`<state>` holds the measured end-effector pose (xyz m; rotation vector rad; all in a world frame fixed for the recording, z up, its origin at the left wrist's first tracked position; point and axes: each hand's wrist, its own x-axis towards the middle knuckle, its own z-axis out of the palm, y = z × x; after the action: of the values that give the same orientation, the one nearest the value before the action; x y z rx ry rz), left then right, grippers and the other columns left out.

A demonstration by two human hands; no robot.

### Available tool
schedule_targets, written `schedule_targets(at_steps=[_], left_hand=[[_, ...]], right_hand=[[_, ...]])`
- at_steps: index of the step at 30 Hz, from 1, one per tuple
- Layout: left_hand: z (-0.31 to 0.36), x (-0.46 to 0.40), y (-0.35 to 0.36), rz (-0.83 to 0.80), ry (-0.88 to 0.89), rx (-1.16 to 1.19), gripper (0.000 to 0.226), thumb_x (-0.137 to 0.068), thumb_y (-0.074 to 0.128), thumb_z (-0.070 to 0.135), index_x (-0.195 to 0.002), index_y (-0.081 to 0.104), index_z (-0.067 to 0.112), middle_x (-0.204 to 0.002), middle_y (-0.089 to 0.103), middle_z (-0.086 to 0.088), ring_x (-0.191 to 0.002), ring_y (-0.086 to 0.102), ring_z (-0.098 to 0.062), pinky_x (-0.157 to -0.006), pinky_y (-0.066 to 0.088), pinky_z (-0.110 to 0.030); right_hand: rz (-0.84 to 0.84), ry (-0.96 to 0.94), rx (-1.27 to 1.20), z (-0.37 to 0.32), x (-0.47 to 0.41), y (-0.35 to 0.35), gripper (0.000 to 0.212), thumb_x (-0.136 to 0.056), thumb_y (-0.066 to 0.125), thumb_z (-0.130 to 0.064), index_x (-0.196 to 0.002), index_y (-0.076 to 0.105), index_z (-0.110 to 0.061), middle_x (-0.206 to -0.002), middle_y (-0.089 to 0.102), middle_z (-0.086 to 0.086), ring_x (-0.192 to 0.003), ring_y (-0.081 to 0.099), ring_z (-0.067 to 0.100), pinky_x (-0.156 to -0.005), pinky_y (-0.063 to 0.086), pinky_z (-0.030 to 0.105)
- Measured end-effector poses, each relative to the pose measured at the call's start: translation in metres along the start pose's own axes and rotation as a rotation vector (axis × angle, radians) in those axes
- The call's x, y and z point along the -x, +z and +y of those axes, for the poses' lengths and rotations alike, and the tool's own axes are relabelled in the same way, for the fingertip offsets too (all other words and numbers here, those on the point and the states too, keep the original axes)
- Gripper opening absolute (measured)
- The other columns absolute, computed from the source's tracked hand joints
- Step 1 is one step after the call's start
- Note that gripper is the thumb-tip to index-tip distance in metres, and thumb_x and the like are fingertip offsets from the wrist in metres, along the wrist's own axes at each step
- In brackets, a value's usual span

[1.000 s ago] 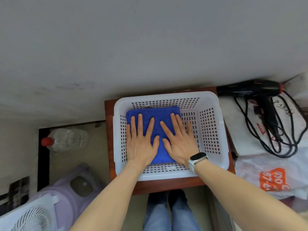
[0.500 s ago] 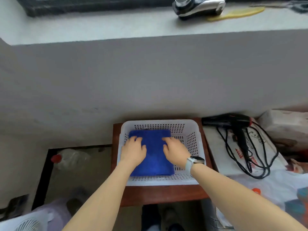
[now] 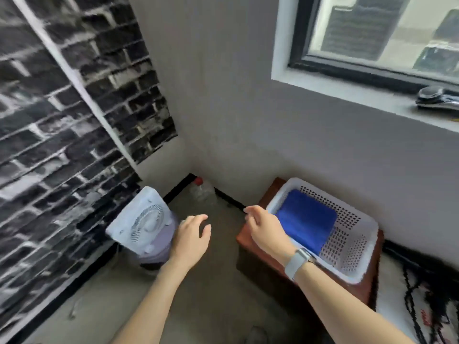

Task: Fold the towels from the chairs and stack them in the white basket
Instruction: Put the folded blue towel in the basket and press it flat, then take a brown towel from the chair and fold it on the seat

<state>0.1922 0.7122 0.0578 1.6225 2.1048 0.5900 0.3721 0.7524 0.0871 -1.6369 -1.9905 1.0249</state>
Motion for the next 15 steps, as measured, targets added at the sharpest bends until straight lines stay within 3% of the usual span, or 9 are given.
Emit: schedule_targets(at_steps=[6,10,15], left_hand=[[-0.140,0.161,-0.093,0.289,-0.414,0.088,0.038,-0.086,0.046,0.031,-0.117,0.059,0.012,-0.117,0.060,-0.010,-0.112,0.055,-0.028,-0.095,0.041,-0.034],[-0.231,0.309,-0.136,0.457,-0.636,0.085,0.037,-0.089,0.047,0.027,-0.118,0.058,0.008,-0.120,0.060,-0.011,-0.115,0.053,-0.028,-0.098,0.040,-0.035],[-0.315,0.494,-0.171,0.662,-0.948,0.178,0.033,-0.087,0.050,0.026,-0.113,0.061,0.008,-0.112,0.065,-0.010,-0.109,0.057,-0.027,-0.093,0.043,-0.034]], right_hand=[[-0.334,-0.270,0.088,-0.113,0.062,0.145,0.030,-0.091,0.042,-0.011,-0.116,0.058,-0.009,-0.120,0.063,0.010,-0.112,0.057,0.028,-0.091,0.042,0.032],[-0.567,-0.460,0.191,-0.184,0.143,0.263,0.020,-0.092,0.046,-0.016,-0.103,0.060,-0.007,-0.101,0.065,0.010,-0.094,0.060,0.029,-0.080,0.042,0.033],[-0.833,-0.644,0.216,-0.256,0.278,0.392,0.029,-0.091,0.040,-0.013,-0.114,0.059,-0.013,-0.114,0.066,0.005,-0.109,0.059,0.026,-0.091,0.043,0.030]])
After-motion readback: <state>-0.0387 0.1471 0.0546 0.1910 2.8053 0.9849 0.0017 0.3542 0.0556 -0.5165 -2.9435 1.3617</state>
